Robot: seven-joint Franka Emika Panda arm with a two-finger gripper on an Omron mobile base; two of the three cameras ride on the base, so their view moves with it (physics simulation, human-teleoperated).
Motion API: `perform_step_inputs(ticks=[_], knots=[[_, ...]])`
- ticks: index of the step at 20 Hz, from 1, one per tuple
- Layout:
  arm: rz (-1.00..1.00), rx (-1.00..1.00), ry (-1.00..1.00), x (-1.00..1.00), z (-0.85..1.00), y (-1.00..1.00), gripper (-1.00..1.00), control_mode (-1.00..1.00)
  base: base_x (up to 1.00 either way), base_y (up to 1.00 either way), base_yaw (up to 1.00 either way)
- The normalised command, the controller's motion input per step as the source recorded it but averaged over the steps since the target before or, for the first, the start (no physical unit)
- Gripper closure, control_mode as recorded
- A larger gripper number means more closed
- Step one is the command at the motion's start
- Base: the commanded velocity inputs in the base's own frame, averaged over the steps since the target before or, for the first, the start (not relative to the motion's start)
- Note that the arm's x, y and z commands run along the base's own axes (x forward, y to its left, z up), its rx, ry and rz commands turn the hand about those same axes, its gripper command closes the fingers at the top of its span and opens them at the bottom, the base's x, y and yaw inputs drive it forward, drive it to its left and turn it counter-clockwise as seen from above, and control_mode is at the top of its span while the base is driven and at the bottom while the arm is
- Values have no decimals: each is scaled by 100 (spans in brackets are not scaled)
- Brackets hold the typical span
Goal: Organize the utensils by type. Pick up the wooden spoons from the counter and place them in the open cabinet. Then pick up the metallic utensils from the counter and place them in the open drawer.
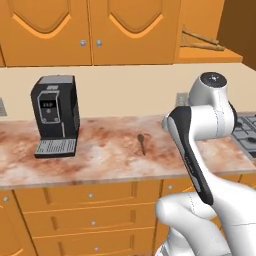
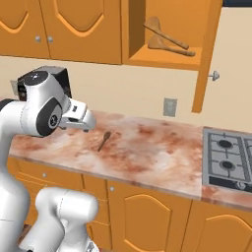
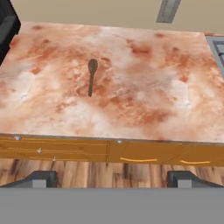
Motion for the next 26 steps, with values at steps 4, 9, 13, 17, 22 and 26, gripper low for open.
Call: perform_step_inputs(ticks=[4,9,13,17,22,26], knots=[[0,0,0,0,0,0,-100,100,43,27,-6],[0,0,0,0,0,0,-100,100,21,24,-5],[0,0,0,0,0,0,-100,100,46,21,-4],[0,0,0,0,0,0,-100,100,60,24,-4],[0,0,0,0,0,0,-100,100,21,13,-4],[0,0,0,0,0,0,-100,100,5,0,0]])
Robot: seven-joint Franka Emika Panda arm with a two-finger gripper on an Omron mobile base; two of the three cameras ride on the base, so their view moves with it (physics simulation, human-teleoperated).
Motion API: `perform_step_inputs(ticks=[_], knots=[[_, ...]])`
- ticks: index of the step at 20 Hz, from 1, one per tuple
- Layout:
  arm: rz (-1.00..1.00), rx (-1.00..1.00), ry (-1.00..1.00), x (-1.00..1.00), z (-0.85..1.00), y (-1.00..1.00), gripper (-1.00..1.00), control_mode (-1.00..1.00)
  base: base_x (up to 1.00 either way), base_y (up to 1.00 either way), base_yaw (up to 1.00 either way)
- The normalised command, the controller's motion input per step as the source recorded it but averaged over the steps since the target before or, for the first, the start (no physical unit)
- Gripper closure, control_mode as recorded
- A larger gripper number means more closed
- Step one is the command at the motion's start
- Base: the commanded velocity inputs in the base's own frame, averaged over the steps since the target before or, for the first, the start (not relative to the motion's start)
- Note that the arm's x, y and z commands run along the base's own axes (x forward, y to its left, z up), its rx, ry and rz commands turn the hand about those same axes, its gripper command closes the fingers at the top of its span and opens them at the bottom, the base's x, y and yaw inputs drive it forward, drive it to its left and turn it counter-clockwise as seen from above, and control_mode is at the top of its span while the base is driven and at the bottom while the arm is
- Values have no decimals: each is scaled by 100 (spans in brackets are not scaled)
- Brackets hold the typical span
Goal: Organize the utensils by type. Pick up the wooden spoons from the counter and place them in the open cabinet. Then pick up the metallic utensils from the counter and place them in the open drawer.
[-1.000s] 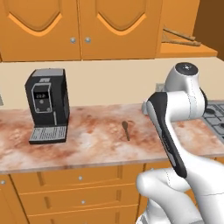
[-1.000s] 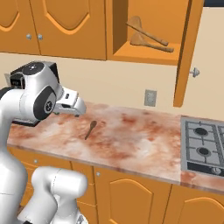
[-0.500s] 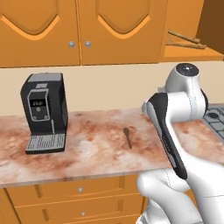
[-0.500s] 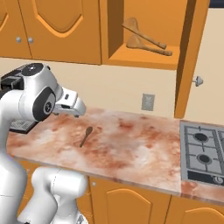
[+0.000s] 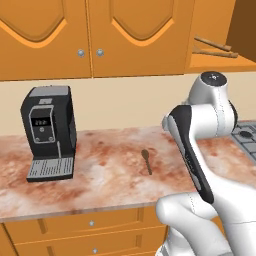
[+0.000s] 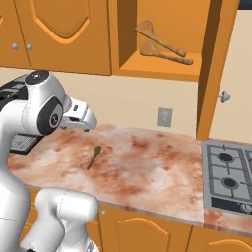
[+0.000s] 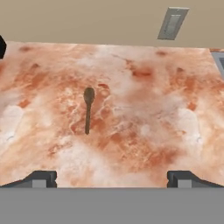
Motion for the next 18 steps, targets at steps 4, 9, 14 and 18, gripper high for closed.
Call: perform_step_inputs(ticks=[4,9,14,18], knots=[[0,0,20,23,-42,1,-100,-100,18,3,0],[0,1,41,63,-86,6,-100,-100,0,0,0],[0,1,20,69,-70,18,-100,-100,0,0,0],[0,0,5,67,-80,20,-100,-100,0,0,0]])
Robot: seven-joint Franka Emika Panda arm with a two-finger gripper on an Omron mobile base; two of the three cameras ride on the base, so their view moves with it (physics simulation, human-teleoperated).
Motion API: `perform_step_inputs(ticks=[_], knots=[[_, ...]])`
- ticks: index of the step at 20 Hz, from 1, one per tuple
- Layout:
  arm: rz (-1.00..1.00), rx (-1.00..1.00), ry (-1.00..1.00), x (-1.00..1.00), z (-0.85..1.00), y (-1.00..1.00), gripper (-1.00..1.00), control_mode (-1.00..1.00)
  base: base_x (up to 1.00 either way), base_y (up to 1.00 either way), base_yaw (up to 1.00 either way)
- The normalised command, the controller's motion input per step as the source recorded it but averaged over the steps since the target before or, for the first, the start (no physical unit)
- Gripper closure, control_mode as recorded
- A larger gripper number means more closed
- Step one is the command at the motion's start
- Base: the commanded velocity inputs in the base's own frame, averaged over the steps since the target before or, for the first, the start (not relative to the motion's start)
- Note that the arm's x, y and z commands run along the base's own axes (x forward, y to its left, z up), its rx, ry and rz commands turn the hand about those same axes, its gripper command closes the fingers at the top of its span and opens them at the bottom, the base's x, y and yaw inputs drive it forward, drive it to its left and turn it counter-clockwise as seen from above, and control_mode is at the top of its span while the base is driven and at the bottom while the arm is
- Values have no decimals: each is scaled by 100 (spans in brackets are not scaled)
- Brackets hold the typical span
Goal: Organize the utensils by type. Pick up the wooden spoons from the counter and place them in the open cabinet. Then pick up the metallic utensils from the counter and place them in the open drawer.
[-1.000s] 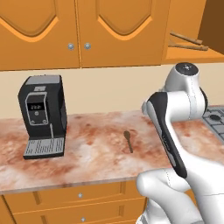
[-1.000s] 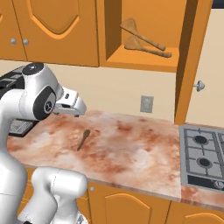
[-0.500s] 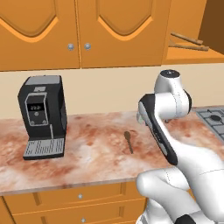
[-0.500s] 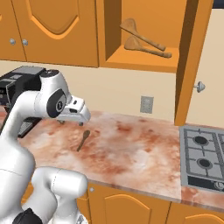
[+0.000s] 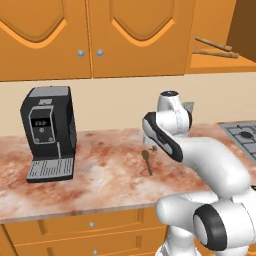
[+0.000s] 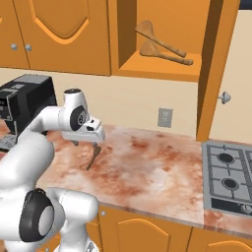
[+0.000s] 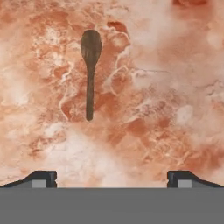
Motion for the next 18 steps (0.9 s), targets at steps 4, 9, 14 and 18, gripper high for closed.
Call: perform_step_inputs(ticks=[4,9,14,18], knots=[[0,1,1,59,-79,19,-100,-100,0,0,0],[0,1,0,53,-59,4,-100,-100,0,0,0],[0,0,-5,32,-55,15,-100,-100,0,0,0],[0,0,-1,19,-38,9,-100,-100,0,0,0]])
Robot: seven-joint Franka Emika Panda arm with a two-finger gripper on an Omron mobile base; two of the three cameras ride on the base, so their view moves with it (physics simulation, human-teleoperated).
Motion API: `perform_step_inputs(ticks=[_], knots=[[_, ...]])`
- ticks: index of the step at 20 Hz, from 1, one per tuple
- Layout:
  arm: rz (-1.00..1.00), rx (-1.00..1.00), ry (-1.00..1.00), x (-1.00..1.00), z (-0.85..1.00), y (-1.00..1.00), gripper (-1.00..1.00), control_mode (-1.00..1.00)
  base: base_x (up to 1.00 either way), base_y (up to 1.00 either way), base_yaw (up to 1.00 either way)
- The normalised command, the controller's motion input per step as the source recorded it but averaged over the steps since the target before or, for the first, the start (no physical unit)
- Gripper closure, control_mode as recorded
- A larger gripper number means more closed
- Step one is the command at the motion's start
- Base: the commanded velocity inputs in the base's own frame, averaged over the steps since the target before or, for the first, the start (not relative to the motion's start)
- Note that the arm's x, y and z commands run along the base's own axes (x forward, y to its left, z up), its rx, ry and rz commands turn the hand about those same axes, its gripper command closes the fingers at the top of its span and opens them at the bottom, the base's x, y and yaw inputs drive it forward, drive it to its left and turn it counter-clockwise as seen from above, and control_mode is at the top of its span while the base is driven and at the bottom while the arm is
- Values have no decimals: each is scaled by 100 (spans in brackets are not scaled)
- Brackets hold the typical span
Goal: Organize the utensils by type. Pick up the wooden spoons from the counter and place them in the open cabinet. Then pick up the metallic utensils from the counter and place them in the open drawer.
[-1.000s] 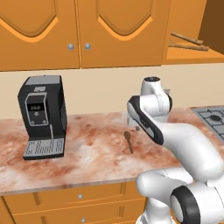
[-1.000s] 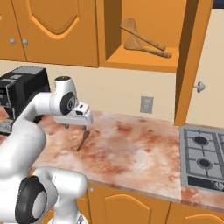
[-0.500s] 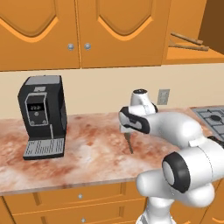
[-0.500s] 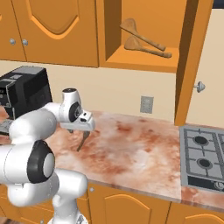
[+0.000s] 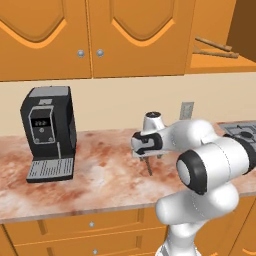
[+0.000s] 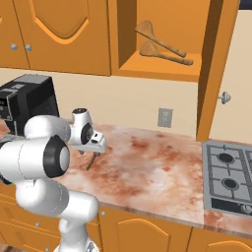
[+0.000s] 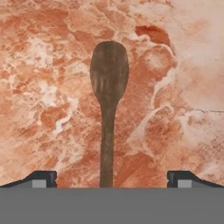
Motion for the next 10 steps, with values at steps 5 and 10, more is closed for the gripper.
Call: perform_step_inputs(ticks=[5,10], knots=[[0,0,-5,8,-22,0,-100,-100,0,0,0],[0,0,-8,0,-20,0,-100,-100,0,0,0]])
